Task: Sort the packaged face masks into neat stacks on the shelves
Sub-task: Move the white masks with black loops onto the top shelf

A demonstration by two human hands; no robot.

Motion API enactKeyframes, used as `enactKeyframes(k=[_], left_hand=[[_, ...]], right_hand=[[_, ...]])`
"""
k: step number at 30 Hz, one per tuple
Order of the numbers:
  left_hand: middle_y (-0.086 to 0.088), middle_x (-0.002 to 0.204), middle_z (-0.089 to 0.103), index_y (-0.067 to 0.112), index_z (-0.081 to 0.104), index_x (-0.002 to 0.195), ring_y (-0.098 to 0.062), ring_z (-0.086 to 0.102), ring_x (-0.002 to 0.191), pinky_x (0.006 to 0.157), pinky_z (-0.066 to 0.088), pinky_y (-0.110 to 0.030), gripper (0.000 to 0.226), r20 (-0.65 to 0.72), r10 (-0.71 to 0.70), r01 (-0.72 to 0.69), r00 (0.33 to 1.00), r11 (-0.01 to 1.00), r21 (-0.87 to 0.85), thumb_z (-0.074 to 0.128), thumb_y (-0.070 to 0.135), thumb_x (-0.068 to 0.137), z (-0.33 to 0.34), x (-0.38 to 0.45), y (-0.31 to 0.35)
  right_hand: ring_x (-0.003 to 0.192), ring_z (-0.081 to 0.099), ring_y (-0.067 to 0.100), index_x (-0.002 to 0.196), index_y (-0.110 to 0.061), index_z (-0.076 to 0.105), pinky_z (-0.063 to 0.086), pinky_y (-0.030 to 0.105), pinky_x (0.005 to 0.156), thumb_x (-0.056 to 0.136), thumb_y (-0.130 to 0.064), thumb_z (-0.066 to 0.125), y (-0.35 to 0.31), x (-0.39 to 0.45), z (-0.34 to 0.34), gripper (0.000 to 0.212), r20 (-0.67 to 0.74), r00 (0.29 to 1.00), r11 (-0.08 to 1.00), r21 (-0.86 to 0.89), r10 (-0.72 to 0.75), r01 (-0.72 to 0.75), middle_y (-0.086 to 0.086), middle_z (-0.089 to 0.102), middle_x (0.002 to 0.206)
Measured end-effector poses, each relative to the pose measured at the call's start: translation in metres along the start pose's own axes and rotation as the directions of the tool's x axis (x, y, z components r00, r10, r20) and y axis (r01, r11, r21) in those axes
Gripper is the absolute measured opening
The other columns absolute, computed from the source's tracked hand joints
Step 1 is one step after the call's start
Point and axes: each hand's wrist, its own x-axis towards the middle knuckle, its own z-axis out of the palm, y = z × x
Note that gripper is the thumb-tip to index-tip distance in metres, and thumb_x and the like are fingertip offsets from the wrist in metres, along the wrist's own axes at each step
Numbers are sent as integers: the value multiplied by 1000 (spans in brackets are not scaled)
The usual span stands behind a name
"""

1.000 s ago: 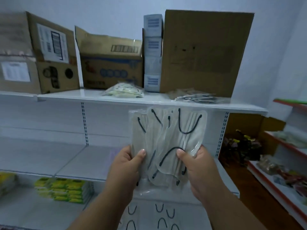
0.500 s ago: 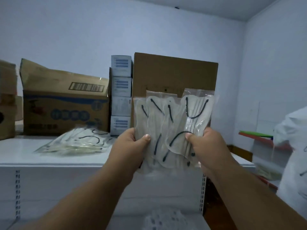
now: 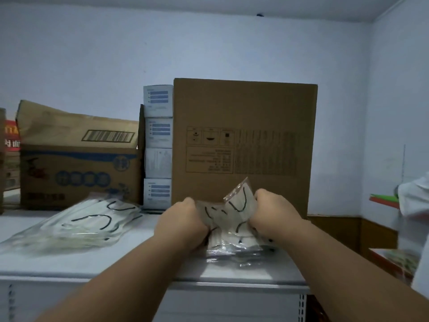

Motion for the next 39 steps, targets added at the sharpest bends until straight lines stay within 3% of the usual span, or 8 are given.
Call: enactKeyframes(k=[3,5,9,15,23,31,34,39], left_hand=[[0,102,46,23,41,103,-23,49,98,75,38,-31,29,-97,128,-122,987,990,64,63,27,85,0,-4,3],[1,104,48,24,45,108,-21,47,97,77,43,-31,27,-161,210,-201,964,977,72,60,20,86,-5,-9,7],[6,102,55,26,54,109,-18,52,96,83,49,-34,22,-249,328,-338,911,941,3,55,18,89,-17,-26,6],[10,91,62,25,61,105,-13,55,83,69,45,-28,16,-452,406,-487,795,870,-76,57,17,91,-59,-75,-29],[13,93,62,25,61,109,-7,54,79,67,51,-25,21,-386,396,-465,833,879,-102,64,22,88,-78,-194,-168],[10,85,62,20,64,103,-4,45,71,64,28,-9,21,-263,313,-343,913,936,-79,66,19,82,-41,-284,-271],[8,87,63,19,65,104,-5,48,72,63,35,-16,21,-133,273,-282,953,958,-53,68,18,83,-2,-313,-293],[2,90,66,18,66,103,-22,62,75,65,47,-31,23,117,161,-154,980,986,-64,70,15,81,95,-359,-302]], right_hand=[[84,60,22,117,-22,40,55,43,80,86,-26,68,-4,-8,-1,42,-65,998,991,-133,14,-22,1,61,92],[84,59,22,115,-22,42,53,43,85,87,-30,67,-9,-17,-7,39,-119,993,975,-218,5,-31,0,60,92],[81,57,17,98,-24,46,53,42,85,90,-42,64,-26,-39,-19,26,-186,978,992,-93,-98,82,-4,54,88],[79,52,14,89,-27,49,51,37,77,91,-43,60,-82,-103,-29,20,-295,924,958,75,-243,276,-8,52,85],[72,54,12,83,-22,55,46,32,64,90,-31,64,-170,-218,31,14,-362,881,882,244,-304,404,-9,56,77],[70,51,12,82,-21,55,42,30,65,90,-29,62,-192,-297,131,13,-248,868,805,332,-430,493,-10,53,76],[71,52,10,82,-18,58,43,25,65,92,-26,62,-168,-326,190,13,-152,897,783,441,-416,438,-8,55,75],[76,54,7,83,-19,58,46,27,68,90,-27,66,-105,-378,286,13,107,962,834,528,-252,160,-10,57,79]])
